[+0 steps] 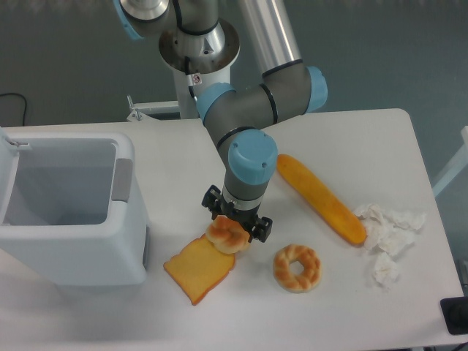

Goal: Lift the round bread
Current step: 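Lower the gripper down around the round bun, then close the gripper fingers on the round bun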

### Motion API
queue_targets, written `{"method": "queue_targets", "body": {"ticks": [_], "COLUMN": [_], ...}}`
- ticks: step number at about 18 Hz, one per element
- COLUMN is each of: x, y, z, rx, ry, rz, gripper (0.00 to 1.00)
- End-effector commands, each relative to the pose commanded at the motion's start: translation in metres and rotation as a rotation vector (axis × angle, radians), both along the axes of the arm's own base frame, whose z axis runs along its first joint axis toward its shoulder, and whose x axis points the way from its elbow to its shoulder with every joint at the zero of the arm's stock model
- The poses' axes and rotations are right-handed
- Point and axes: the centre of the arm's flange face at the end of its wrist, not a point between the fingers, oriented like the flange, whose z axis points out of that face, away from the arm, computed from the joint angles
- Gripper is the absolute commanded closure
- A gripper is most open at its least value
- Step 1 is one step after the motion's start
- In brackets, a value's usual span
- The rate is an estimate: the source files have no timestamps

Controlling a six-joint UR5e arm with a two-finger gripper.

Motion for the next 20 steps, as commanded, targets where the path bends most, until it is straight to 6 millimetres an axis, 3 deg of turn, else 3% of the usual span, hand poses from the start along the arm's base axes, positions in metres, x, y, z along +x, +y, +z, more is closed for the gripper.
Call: {"method": "queue_targets", "body": {"ticks": [20], "x": [0.006], "y": [0.020], "z": [-0.017], "rx": [0.005], "ry": [0.006], "rz": [0.014], "gripper": [0.00]}}
